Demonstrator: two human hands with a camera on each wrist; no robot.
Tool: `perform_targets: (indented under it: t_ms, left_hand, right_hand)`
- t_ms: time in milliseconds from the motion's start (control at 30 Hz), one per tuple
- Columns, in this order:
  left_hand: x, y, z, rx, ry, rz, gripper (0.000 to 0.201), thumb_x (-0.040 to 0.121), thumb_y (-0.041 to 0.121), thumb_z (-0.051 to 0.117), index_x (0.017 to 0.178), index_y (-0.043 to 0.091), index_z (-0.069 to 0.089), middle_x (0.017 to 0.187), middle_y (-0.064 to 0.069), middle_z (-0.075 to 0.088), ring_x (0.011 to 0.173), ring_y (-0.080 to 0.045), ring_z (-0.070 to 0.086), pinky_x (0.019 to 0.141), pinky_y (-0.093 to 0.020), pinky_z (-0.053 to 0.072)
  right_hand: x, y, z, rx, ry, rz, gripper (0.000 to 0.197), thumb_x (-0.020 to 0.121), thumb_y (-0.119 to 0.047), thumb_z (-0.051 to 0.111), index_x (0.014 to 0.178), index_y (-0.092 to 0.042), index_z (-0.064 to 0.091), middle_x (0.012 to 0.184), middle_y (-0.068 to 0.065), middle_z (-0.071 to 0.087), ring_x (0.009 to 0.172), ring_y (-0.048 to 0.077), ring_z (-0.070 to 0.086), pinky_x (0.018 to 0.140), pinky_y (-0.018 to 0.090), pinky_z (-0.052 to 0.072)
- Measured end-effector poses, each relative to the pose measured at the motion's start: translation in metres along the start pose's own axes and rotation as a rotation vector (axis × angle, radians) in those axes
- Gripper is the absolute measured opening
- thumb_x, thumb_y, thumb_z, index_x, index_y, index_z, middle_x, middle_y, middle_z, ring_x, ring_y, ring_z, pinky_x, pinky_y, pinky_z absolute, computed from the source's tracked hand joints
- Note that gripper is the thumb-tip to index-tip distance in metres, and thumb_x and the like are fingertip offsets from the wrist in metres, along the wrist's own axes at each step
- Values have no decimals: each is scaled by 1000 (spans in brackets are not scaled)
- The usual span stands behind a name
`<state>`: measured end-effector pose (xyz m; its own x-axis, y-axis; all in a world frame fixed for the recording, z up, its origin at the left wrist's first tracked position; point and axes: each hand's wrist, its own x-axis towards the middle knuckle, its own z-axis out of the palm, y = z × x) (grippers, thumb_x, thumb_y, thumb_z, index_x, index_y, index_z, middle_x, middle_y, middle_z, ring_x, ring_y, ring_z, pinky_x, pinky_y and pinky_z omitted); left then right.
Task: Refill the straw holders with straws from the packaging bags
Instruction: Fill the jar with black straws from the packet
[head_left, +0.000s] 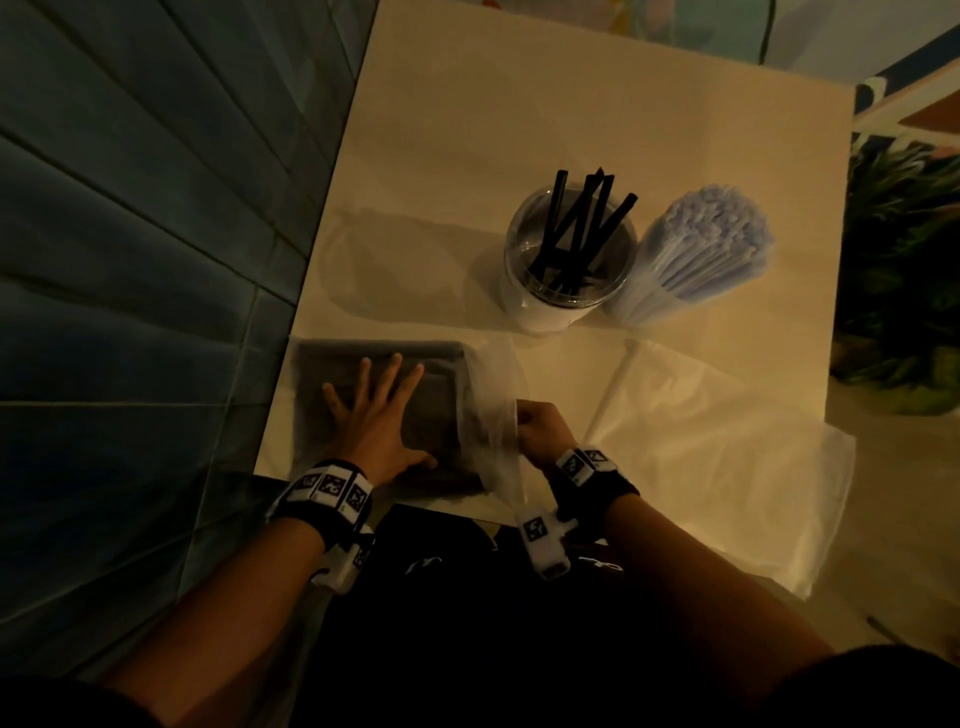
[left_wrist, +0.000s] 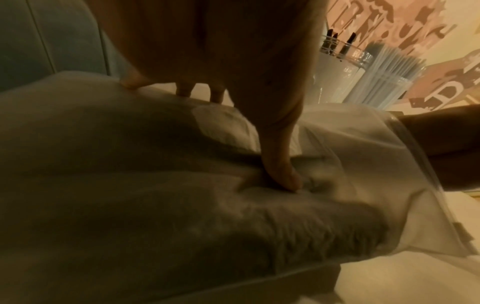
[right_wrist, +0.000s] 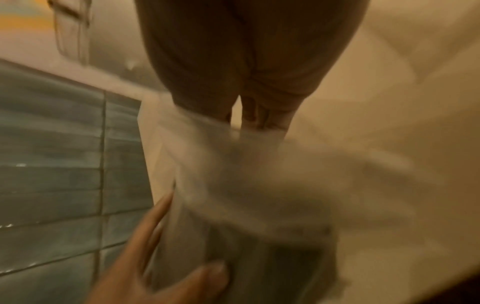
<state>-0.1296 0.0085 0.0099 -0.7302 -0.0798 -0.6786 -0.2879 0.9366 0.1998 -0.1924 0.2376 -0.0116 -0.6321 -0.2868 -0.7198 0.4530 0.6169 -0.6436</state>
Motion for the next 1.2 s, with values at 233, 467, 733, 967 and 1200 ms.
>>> perform_targets:
  t_ms: [233,467,733,967,1200]
  left_hand:
    - [1,2,-3,-4,-16,-7,129,61,68,78,152,42,-10,161,10,-25,148,-29,-24,109,-74,-6]
    - [2,1,-2,-14,-4,-3,129,60,68,78,153,42,-9,161,11,-23,148,-28,-23,109,-75,-6]
    - [5,2,-3,-22,-18,0,129,61,69,77,153,41,-9,160,11,-25,147,-29,-24,108,-76,-4]
    - [8,3,-2,13,-19,-21,131,59,72,76,152,42,-12,160,11,-26,147,-29,-25,107,-77,-2]
    - [9,5,-3,20,-12,-13,130,60,72,75,152,42,-12,160,10,-25,147,-29,-25,108,-77,-2]
  right_hand:
    - [2,-14,-1,90,-168,6,24,83,-24,78,105,-16,71,92,11,71,74,19,66,56,25,54]
    - [3,-11,-14,90,-63,25,7,87,-12,72,94,-9,74,73,0,67,62,9,61,56,17,52]
    - [-9,16,-66,552,114,217,45,80,-18,80,118,-7,58,103,20,71,76,36,71,75,48,61]
    - [-28,37,-57,414,43,293,44,87,-38,72,95,5,68,79,15,68,61,26,67,56,33,54]
    - [-11,19,-11,546,-58,288,43,85,-37,75,105,1,71,93,19,73,61,25,64,55,32,53]
